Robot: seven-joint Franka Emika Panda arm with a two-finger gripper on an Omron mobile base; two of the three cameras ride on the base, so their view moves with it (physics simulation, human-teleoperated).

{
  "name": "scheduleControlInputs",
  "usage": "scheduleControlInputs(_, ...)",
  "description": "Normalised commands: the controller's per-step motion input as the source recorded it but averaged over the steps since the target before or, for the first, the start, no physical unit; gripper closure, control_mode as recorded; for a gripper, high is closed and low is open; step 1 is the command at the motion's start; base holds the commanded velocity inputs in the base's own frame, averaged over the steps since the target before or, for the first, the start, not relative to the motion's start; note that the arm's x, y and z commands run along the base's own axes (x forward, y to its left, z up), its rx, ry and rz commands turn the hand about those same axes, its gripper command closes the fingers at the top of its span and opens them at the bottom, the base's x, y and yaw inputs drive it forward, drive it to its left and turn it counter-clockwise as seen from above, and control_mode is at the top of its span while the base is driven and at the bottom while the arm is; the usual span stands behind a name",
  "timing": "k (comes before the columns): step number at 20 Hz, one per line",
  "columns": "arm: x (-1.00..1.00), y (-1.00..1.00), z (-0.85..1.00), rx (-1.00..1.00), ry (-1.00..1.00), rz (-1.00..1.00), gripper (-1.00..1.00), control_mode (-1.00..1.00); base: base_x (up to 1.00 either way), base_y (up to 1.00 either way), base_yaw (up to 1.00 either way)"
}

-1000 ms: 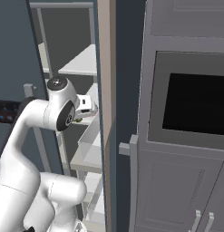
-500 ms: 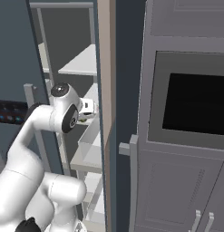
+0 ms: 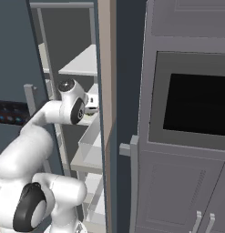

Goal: Place the ketchup and ketchup from the counter to the top shelf of the fridge. If the existing items in the fridge are on the top shelf, move them to other shelves.

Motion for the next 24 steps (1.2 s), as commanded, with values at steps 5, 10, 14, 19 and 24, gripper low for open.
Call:
scheduleControlInputs(5,0.50,-0.31,-0.23,0.01,0.00,-0.09,1.00,-1.00,0.00,0.00,0.00)
scheduleControlInputs(10,0.59,-0.28,-0.34,0.01,0.00,-0.08,1.00,-1.00,0.00,0.00,0.00)
scheduleControlInputs(14,0.68,-0.10,-0.27,0.02,0.00,-0.05,1.00,-1.00,0.00,0.00,0.00)
scheduleControlInputs(19,0.78,-0.04,-0.18,0.02,0.00,-0.04,-1.00,-1.00,0.00,0.00,0.00)
scheduleControlInputs(24,0.43,0.00,-0.08,0.01,0.00,0.00,-1.00,-1.00,0.00,0.00,0.00)
